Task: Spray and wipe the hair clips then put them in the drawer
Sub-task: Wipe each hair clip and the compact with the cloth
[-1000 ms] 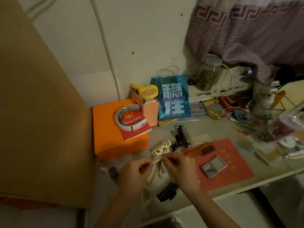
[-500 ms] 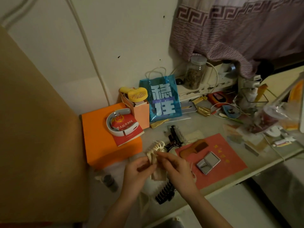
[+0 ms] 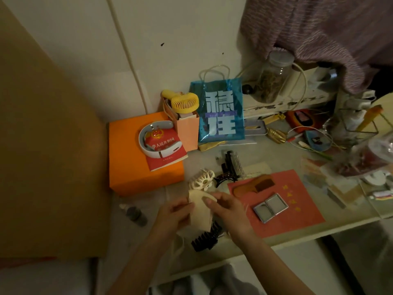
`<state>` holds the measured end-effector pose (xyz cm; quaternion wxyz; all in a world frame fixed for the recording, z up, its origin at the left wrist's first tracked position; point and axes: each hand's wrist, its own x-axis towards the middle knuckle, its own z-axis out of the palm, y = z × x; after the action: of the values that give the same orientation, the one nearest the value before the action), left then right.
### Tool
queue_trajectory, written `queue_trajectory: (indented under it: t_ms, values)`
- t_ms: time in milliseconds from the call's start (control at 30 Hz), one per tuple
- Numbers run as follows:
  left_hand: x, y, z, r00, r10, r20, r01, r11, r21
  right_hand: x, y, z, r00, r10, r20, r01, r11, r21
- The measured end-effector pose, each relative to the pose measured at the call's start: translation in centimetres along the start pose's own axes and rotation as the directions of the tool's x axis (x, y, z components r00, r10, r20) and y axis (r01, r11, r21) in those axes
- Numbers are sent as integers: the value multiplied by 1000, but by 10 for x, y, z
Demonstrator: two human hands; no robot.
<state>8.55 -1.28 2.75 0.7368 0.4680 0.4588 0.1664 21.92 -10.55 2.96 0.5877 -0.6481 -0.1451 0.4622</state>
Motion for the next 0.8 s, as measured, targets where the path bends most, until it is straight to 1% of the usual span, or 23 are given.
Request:
queue_trajectory:
  t_ms: [133, 233, 300, 400, 533, 667, 800]
  values:
    - [-2, -16, 6, 998, -31, -62, 27, 998, -62, 11, 12, -10, 996, 39, 81, -34, 998, -59]
    - [-4, -29, 6, 989, -47, -137, 39, 998, -58, 14, 26, -13, 989, 69, 132, -51, 990, -130]
    - [-5, -38, 5, 981, -70, -180, 61, 997, -55, 18, 37, -12, 986, 99, 134, -76, 983, -165]
    - [-5, -52, 1, 966, -100, -240, 83, 993, -79, 21, 49, -10, 977, 152, 149, -127, 978, -163]
    - [-5, -70, -4, 935, -146, -324, 120, 988, -99, 24, 57, -7, 972, 151, 183, -102, 962, -254]
    - [-5, -85, -11, 912, -132, -389, 126, 991, -41, 27, 62, -5, 978, 122, 169, -60, 941, -332]
    - [-6, -100, -22, 881, -21, -473, 117, 978, 175, 30, 68, -7, 981, 133, 140, -73, 925, -372]
